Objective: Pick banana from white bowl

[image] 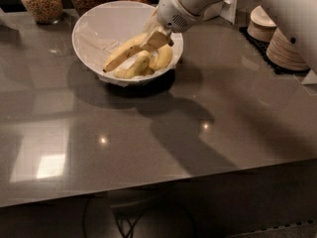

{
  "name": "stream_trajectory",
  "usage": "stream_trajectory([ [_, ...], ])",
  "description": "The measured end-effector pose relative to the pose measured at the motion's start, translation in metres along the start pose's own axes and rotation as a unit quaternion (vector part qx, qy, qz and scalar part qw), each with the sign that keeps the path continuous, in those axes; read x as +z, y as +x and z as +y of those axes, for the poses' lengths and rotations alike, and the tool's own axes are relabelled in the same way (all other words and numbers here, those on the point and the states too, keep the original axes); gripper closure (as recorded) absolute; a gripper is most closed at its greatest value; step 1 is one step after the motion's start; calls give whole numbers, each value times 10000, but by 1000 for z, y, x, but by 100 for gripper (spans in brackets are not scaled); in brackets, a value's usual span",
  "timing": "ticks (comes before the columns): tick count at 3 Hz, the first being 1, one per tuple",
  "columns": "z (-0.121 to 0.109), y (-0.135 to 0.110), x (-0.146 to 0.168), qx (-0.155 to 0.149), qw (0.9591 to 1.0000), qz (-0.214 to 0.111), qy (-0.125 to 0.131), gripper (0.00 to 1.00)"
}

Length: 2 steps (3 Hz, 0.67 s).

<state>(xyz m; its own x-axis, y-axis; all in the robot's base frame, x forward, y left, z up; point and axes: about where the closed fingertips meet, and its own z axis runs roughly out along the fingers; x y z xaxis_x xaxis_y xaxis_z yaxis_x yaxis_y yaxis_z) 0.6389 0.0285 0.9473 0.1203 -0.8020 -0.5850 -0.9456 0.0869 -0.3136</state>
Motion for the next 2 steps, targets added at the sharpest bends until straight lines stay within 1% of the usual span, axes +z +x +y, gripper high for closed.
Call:
stream_trajectory([
  [1, 19, -7, -34, 49, 9993, -216, 297, 100],
  [2, 40, -3, -69, 223, 9976, -273, 590, 100],
])
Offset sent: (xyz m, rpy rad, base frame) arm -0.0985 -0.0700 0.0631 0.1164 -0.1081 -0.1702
